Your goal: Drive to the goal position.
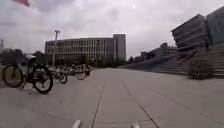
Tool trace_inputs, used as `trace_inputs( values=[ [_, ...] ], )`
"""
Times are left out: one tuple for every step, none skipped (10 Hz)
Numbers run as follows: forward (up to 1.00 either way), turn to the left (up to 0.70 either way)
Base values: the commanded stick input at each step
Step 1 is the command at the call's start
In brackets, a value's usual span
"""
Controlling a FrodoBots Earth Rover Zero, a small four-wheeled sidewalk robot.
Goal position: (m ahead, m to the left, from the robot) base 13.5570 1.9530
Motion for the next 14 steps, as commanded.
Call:
trace_inputs(
  values=[
    [0.85,0.0],
    [0.85,0.0],
    [0.85,0.0],
    [0.85,0.0],
    [0.85,0.0],
    [0.85,0.0],
    [0.85,0.0],
    [0.85,0.0],
    [0.85,0.0],
    [0.85,0.0],
    [0.85,0.0],
    [0.85,0.0],
    [0.85,0.0],
    [0.85,0.0]
  ],
)
